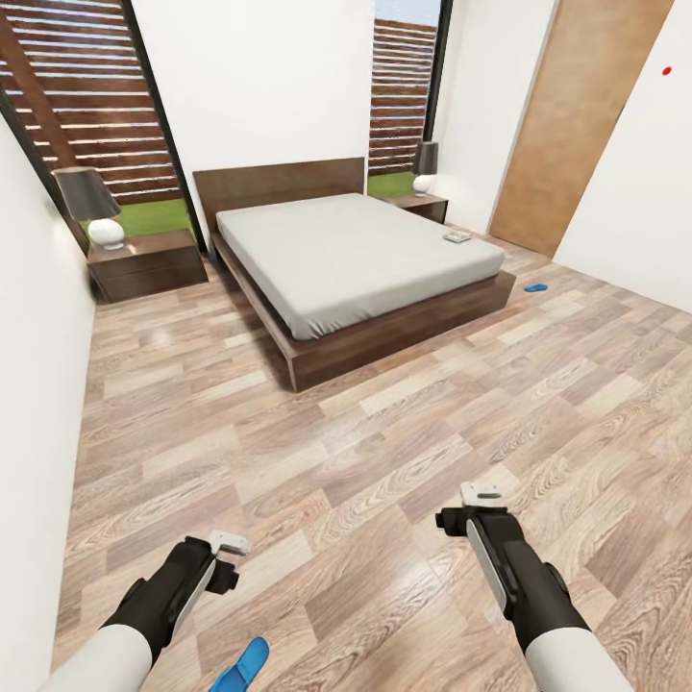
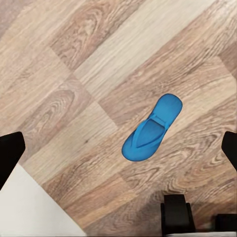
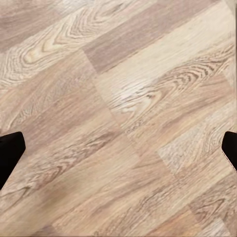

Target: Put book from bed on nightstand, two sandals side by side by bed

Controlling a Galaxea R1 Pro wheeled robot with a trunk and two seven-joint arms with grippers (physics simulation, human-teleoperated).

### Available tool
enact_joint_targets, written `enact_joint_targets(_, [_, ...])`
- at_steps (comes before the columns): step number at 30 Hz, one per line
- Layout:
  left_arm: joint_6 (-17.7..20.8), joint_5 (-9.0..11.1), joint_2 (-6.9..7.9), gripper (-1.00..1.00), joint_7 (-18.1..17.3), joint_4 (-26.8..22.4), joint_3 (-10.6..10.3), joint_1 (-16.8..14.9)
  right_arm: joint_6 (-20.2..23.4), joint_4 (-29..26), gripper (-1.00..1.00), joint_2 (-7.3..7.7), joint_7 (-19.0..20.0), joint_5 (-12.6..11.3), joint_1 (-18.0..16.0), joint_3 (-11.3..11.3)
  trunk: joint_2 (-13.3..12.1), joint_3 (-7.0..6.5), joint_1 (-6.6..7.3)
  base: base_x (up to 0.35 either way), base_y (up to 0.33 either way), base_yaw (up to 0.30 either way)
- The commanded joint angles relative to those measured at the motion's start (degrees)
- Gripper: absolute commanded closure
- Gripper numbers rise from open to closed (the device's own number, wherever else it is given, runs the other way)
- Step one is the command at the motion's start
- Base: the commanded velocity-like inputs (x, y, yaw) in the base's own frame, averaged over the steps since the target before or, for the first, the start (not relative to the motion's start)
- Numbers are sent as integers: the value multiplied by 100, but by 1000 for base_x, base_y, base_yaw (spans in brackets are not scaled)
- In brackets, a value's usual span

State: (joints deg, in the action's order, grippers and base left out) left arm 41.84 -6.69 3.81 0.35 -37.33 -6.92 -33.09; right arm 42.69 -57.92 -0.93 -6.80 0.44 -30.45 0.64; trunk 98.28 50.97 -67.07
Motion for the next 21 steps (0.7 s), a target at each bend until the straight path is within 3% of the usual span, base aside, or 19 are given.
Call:
enact_joint_targets(1, [107, -13, 6, -100, -1, -16, -30, -5, 96, -183, -100, -1, -22, 0, 5, 4, 44, 23, -22, 0, 0, 0])
enact_joint_targets(7, [280, 2, -12, -100, -49, 1, -34, -12, 307, -752, -100, -3, -23, -14, 78, -7, 284, 131, -154, 0, 0, 0])
enact_joint_targets(15, [338, -43, 4, -100, -186, -20, -69, -14, 360, -912, -100, -3, -23, -18, 114, -11, 284, 131, -154, 0, 0, 0])
enact_joint_targets(18, [294, -53, 12, -100, -190, -10, -247, -9, 362, -920, -100, -3, -24, -18, 117, -11, 405, 185, -220, 0, 0, 0])
enact_joint_targets(19, [220, -48, 26, -100, -198, 34, -886, -6, 369, -929, -100, -3, -23, -18, 118, -11, 445, 203, -242, 0, 0, 0])
enact_joint_targets(21, [188, -45, 28, -100, -201, 51, -1064, -6, 370, -931, -100, -3, -23, -18, 116, -11, 525, 238, -286, 0, 0, 0])
